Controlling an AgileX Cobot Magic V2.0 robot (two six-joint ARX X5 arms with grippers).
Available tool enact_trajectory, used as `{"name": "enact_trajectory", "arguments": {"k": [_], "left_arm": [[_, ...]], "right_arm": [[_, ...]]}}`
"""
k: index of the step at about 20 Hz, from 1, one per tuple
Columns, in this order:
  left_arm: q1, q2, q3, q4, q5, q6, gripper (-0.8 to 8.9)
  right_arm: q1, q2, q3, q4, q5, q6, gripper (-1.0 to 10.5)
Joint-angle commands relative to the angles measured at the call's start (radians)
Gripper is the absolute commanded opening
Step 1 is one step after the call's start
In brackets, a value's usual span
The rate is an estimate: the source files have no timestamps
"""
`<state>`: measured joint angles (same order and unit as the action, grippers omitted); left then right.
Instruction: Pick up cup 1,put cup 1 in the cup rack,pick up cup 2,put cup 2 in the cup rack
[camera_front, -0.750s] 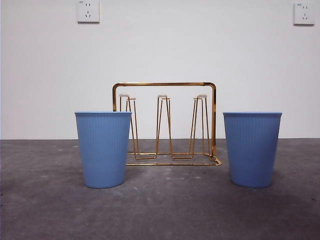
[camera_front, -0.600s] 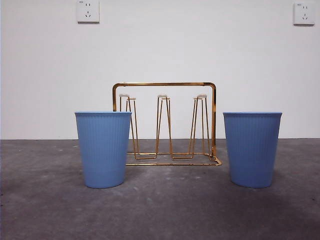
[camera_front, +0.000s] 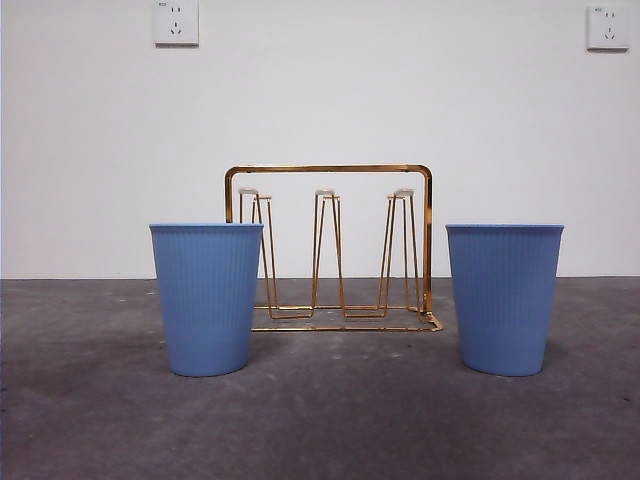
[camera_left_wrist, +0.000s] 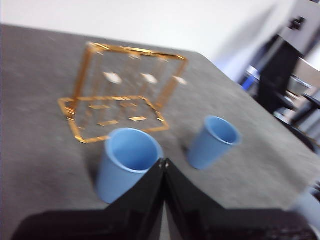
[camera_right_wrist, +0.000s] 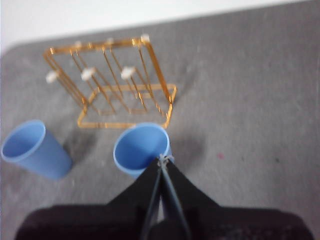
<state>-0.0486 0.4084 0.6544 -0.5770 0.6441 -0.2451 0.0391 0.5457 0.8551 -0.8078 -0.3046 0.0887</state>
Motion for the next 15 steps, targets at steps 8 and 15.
{"name": "enact_trajectory", "arguments": {"k": [8,15], "left_arm": [[0.002,0.215,0.235,-0.321,0.044,0.21,-0.06],[0.002,0.336,0.335,-0.426,0.045,0.257,0.03]], "right_arm": [[0.0,0.263,0.283,-0.352,-0.01,-0.202,-0.1],[0.0,0.31,0.312,-0.378,-0.01,-0.205,0.1]]}}
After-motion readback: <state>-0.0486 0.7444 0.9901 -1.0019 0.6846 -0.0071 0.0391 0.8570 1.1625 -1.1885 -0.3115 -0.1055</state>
